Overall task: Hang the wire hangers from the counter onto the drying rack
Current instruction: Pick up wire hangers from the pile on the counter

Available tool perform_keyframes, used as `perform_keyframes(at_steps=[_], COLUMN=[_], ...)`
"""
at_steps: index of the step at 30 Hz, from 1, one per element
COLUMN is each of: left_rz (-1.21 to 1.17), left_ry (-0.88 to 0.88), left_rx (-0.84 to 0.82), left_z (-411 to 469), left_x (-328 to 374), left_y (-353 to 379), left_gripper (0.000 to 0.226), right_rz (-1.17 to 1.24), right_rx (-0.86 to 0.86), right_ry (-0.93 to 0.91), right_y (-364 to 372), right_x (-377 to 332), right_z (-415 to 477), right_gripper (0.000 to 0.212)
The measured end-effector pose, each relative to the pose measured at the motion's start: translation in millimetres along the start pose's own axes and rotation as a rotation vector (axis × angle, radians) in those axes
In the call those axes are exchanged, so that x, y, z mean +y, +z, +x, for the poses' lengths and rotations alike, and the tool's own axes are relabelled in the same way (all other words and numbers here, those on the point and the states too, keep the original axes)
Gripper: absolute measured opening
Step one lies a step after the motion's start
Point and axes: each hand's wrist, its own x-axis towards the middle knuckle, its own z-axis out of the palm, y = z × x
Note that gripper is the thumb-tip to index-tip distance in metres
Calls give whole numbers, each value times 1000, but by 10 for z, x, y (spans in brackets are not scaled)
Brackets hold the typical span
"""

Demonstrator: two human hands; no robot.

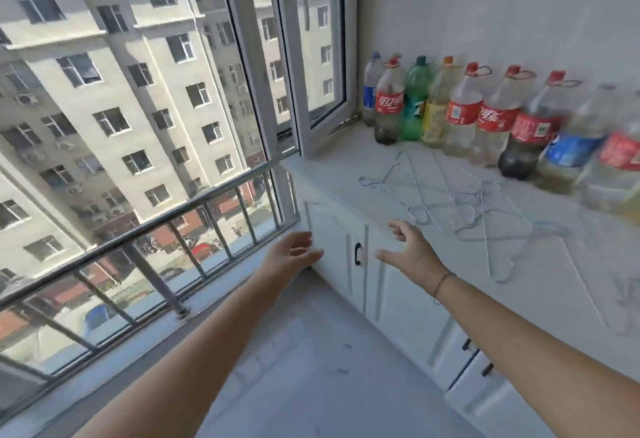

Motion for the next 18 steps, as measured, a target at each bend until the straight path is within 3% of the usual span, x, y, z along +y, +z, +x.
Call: perform_keyframes(at_steps=[18], left_rz=[13], left_ry=[-90], left_rx=[-322], left_z=[2233], left_x=[114], left_y=[1759], left_gripper=[33], right_rz=[315], right_rx=[276], right_ry=[477], right_y=[-1048], right_x=[1555], right_z=[1467], right_gripper=[38])
